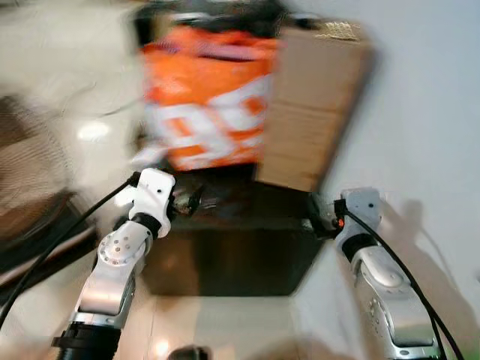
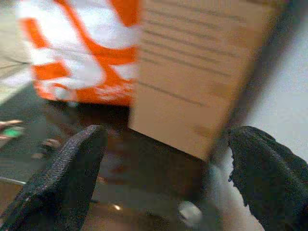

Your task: Hang keys on a hook

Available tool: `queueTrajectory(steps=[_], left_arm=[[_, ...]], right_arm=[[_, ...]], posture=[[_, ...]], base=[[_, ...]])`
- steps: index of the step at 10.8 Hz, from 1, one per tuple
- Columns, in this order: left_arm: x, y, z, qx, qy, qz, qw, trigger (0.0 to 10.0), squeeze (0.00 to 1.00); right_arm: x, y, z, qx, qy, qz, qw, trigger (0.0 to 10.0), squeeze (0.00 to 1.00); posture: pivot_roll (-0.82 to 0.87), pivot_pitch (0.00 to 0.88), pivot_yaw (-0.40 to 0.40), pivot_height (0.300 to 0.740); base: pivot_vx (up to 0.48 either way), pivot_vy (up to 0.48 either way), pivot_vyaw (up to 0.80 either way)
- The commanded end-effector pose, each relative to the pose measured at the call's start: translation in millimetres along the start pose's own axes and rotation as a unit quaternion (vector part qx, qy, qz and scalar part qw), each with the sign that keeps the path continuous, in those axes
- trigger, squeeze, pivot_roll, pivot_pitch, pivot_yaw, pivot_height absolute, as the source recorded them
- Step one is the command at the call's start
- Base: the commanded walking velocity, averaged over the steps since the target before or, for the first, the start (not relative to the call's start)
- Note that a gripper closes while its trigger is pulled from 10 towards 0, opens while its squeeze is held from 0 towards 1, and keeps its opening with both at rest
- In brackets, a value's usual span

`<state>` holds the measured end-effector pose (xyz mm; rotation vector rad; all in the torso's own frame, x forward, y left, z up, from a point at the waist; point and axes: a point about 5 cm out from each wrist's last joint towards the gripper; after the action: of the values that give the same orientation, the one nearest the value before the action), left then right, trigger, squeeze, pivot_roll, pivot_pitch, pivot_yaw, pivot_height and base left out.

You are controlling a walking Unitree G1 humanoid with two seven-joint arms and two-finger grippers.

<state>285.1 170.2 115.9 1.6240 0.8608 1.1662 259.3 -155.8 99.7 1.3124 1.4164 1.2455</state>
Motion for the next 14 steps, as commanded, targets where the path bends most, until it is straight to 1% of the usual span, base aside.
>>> queueTrajectory(steps=[1,3,5,8,12,14], left_arm=[[1.8,1.7,-0.7,-0.004,0.005,-0.001,1.0,10.0,0.1],[2.3,1.8,-0.1,-0.005,0.007,-0.001,1.0,10.0,0.1],[4.9,2.4,0.2,-0.006,0.014,0.0,1.0,10.0,0.1],[7.6,2.9,0.2,-0.007,0.019,0.0,1.0,10.0,0.1],[5.2,2.4,2.3,-0.005,0.012,0.002,1.0,10.0,0.09],[3.8,0.5,3.3,0.003,0.011,0.007,1.0,10.0,0.06]], right_arm=[[3.3,5.1,1.8,-0.009,0.01,-0.008,1.0,10.0,0.0],[1.4,5.8,3.7,-0.009,0.003,-0.014,1.0,10.0,0.0],[-0.6,6.8,7.7,-0.011,-0.008,0.0,1.0,10.0,0.0],[-2.1,9.0,12.2,-0.014,-0.017,-0.004,1.0,10.0,0.0],[-10.2,7.2,9.3,-0.015,-0.04,-0.007,0.999,10.0,0.0],[-12.2,8.0,8.7,-0.017,-0.046,-0.01,0.999,10.0,0.0]], posture=[[-0.03,0.0,-0.028,0.74],[-0.02,0.0,-0.037,0.74],[-0.01,0.0,-0.047,0.74],[0.0,0.0,-0.049,0.74],[-0.02,0.0,-0.033,0.74],[-0.02,0.0,-0.033,0.74]], base=[[0.27,0.0,0.8],[0.268,0.0,0.67],[0.276,0.0,0.0],[0.274,0.0,0.0],[0.263,0.0,0.0],[0.0,0.0,0.0]])
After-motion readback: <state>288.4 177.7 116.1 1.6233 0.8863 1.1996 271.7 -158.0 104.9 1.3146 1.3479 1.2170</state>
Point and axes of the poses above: a point about 5 cm out from each wrist's last joint towards the gripper, its own z axis pointing out of the wrist towards the gripper, its own y axis along the axis of the wrist's last joint, x = y × z, and after that the axes turned 6 degrees about z, right-handed
